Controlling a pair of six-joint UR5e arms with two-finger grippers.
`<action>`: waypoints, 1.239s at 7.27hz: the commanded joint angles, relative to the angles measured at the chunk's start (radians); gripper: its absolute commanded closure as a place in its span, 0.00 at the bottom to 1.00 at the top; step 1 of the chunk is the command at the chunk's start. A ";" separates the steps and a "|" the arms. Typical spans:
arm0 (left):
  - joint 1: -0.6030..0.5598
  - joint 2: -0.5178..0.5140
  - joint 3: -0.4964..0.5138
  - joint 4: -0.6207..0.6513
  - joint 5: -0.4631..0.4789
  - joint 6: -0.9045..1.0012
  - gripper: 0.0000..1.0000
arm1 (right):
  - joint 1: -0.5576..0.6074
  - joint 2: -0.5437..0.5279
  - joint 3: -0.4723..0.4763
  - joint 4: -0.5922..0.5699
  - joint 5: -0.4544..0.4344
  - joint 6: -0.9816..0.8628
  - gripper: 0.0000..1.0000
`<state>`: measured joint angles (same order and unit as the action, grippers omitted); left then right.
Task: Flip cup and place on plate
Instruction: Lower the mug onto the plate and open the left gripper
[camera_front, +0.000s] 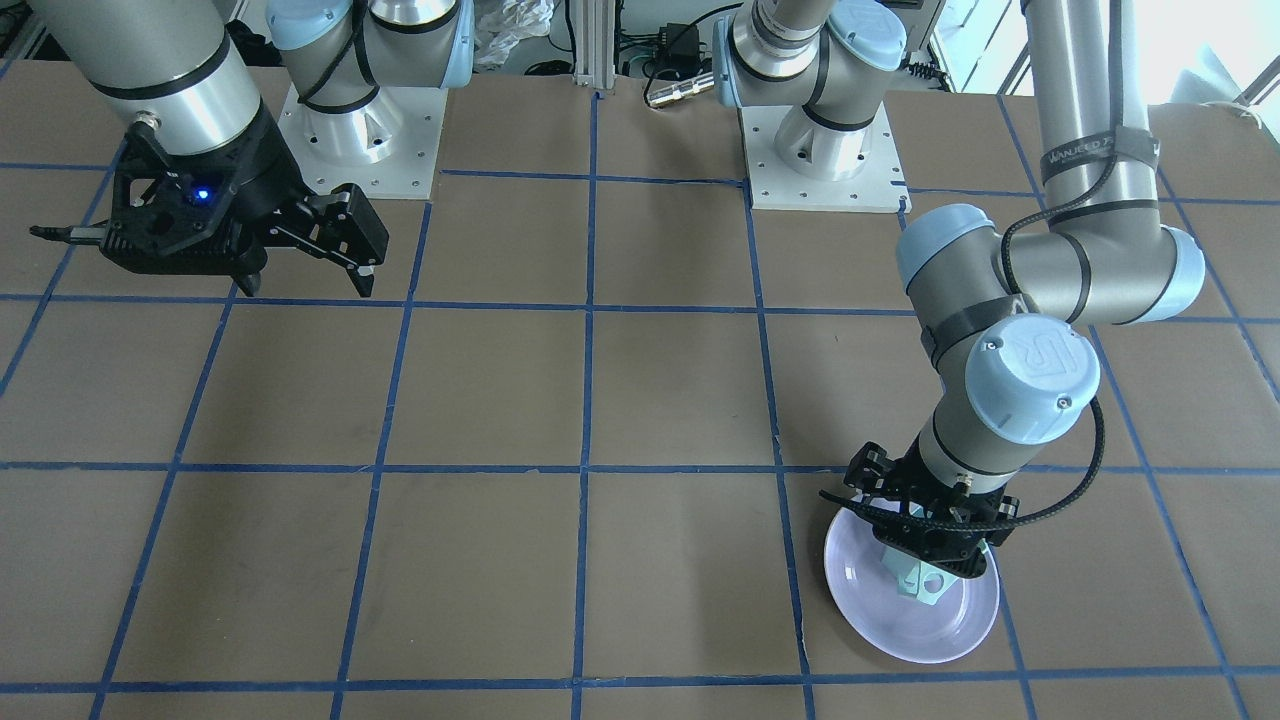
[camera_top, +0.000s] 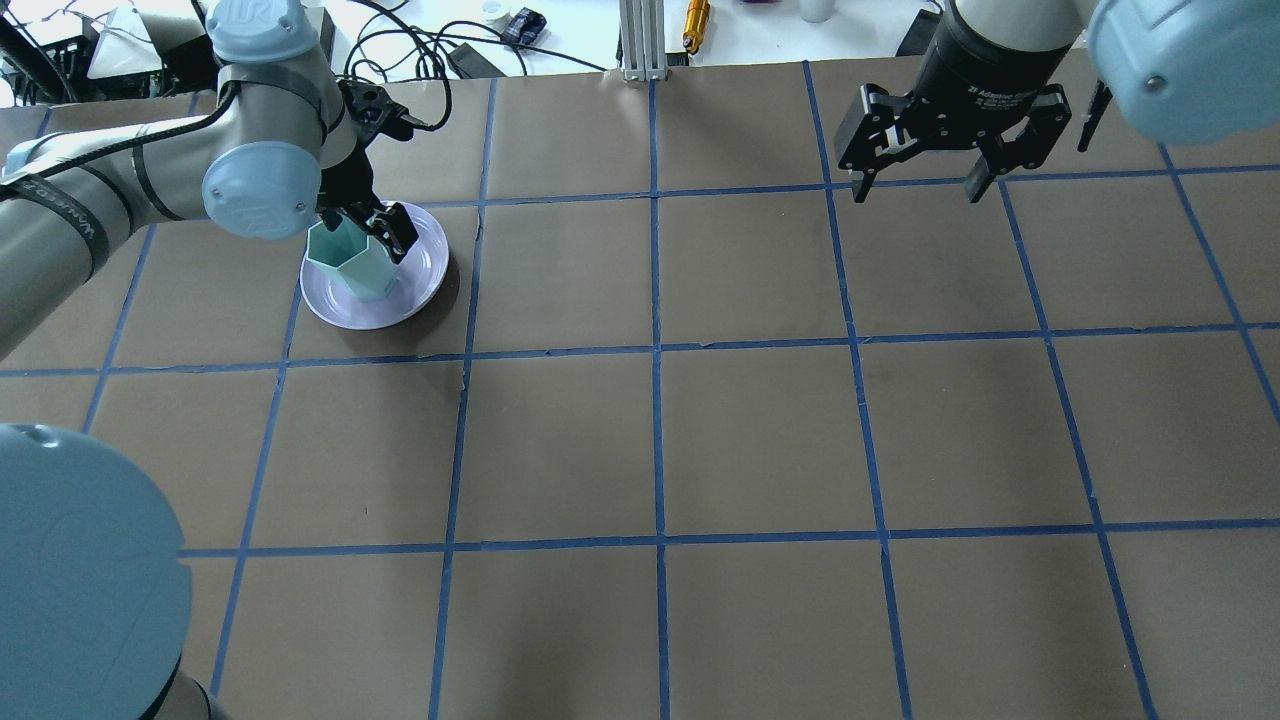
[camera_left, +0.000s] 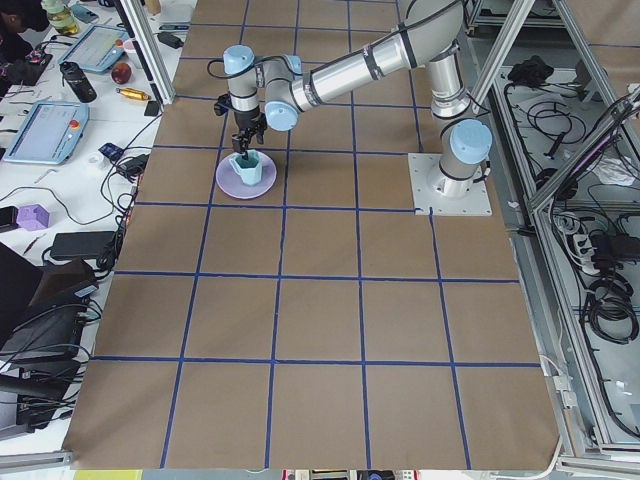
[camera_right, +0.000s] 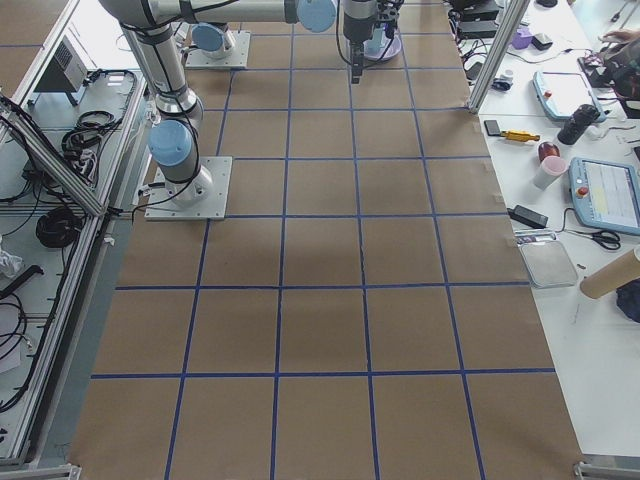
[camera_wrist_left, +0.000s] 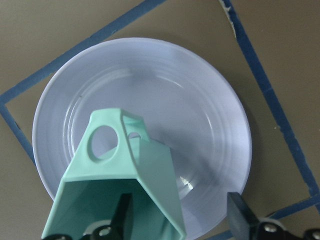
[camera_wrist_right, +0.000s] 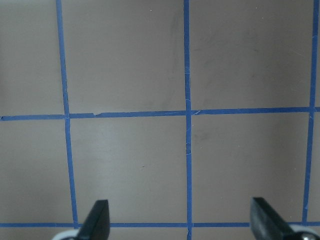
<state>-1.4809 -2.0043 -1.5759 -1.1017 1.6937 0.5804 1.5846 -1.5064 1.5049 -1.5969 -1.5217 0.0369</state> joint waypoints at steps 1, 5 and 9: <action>-0.002 0.095 -0.004 -0.120 -0.005 -0.011 0.00 | 0.000 0.000 0.000 0.000 0.000 0.000 0.00; -0.004 0.296 -0.003 -0.378 -0.099 -0.175 0.00 | 0.000 0.000 0.000 0.000 0.000 0.000 0.00; -0.004 0.450 -0.004 -0.510 -0.164 -0.406 0.00 | 0.000 0.000 0.000 0.000 0.000 0.000 0.00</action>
<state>-1.4855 -1.5985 -1.5787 -1.5802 1.5425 0.2606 1.5846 -1.5064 1.5049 -1.5969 -1.5217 0.0368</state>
